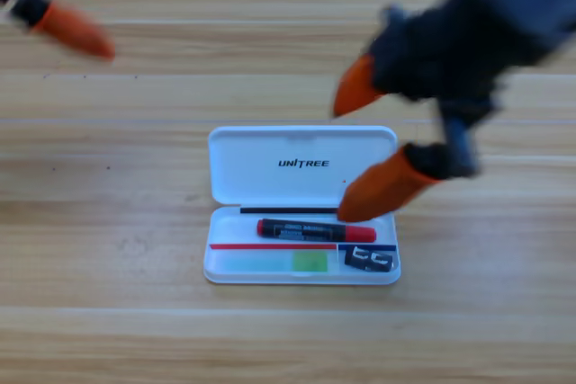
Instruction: Clean up eraser and pencils
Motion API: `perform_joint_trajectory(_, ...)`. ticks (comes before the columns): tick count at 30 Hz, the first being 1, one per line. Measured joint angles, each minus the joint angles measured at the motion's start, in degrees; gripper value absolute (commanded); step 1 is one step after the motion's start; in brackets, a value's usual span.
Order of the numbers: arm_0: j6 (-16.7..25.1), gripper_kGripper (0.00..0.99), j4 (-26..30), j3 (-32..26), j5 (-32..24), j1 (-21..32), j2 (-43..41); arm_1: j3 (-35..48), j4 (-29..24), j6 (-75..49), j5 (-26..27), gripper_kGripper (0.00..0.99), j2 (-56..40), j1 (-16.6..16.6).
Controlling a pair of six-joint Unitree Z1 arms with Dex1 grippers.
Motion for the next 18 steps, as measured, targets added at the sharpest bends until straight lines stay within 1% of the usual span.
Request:
perform_joint_trajectory(2, -0.2, 0.741, -2.8, -2.0, -2.2, 0.8, 2.3, 6.2, -5.6, 1.2, 2.2, 0.990, -5.9, 0.0)
perform_joint_trajectory(3, -0.2, 0.680, -3.2, -3.6, -3.8, 1.4, 4.5, 8.7, -8.1, 2.2, 3.0, 0.990, -8.6, 0.0)
perform_joint_trajectory(4, -0.2, 0.584, -3.4, -4.9, -5.4, 2.1, 6.7, 10.3, -10.3, 2.7, 3.3, 0.990, -10.6, 0.0)
perform_joint_trajectory(6, -0.2, 0.324, -3.4, -7.5, -9.4, 3.3, 11.6, 12.7, -12.6, 3.1, 4.0, 0.990, -13.8, -0.1)
perform_joint_trajectory(7, 0.1, 0.218, -3.4, -8.4, -11.4, 3.9, 14.2, 13.5, -13.1, 3.2, 4.9, 0.990, -14.8, -0.1)
perform_joint_trajectory(8, 0.8, 0.094, -3.4, -9.4, -13.7, 4.5, 16.7, 14.0, -13.4, 3.5, 5.4, 0.990, -15.7, -0.1)
perform_joint_trajectory(9, 2.3, 0.000, -3.4, -10.1, -16.3, 5.1, 19.8, 14.2, -13.5, 3.6, 5.7, 0.990, -16.3, -0.1)
perform_joint_trajectory(12, 5.9, 0.000, -3.4, -11.1, -21.7, 6.2, 27.4, 14.9, -13.7, 3.9, 7.0, 0.990, -16.9, -0.1)
perform_joint_trajectory(13, 7.1, 0.000, -3.4, -11.1, -22.6, 6.5, 30.2, 15.2, -13.7, 3.9, 7.5, 0.990, -16.9, -0.1)
perform_joint_trajectory(15, 8.8, 0.000, -3.4, -11.1, -23.8, 6.9, 34.7, 15.7, -13.7, 4.0, 7.9, 0.990, -16.9, -0.1)
perform_joint_trajectory(18, 9.3, 0.000, -3.2, -11.3, -23.8, 7.3, 39.2, 15.8, -13.7, 4.3, 8.4, 0.990, -17.0, -0.1)
